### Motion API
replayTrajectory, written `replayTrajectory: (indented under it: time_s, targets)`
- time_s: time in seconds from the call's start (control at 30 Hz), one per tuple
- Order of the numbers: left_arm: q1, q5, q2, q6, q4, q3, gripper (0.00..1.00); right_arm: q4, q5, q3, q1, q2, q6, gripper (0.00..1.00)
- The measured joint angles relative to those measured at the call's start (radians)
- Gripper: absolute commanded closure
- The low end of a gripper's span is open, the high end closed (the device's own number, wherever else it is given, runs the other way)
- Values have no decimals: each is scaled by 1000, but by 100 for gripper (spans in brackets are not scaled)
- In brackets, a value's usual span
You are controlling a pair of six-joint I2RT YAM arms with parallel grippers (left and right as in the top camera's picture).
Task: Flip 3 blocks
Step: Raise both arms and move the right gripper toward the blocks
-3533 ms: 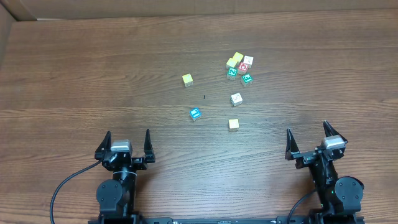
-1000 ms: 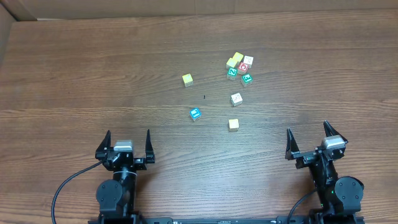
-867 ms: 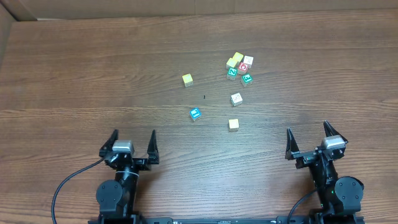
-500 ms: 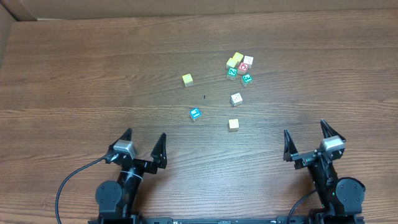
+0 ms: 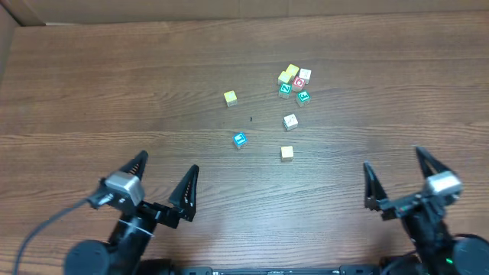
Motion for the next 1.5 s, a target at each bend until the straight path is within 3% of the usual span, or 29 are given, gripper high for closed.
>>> replayTrajectory:
  time_s: [0.33,0.63,0.73,0.97,1.07,1.1,1.23,1.5]
  targets:
    - [0,98,510,109,-488,750,0,-376,-50,554,0,468,0,0]
    - [0,109,1022,214,-1114,1290,0,-891,-190,1073,0,1075,1,0]
    - [0,109,1167,228,-1190,1316,0,-949,-257,1135,0,1239,5,0]
    - [0,109,1398,232,-1197,1315,0,-1045,-465,1140,0,1489,97,0]
    - [0,109,1465,232,-1197,1315,9,-1065,-497,1140,3,1556,117,10]
    - [0,109,1479,233,-1197,1315,14,-1063,-498,1140,8,1573,119,17]
    - [0,106,1549,249,-1197,1302,26,-1047,-458,1127,58,1590,141,22]
    - [-27,-38,1568,188,-1200,1213,18,-904,-246,1006,211,1590,307,22]
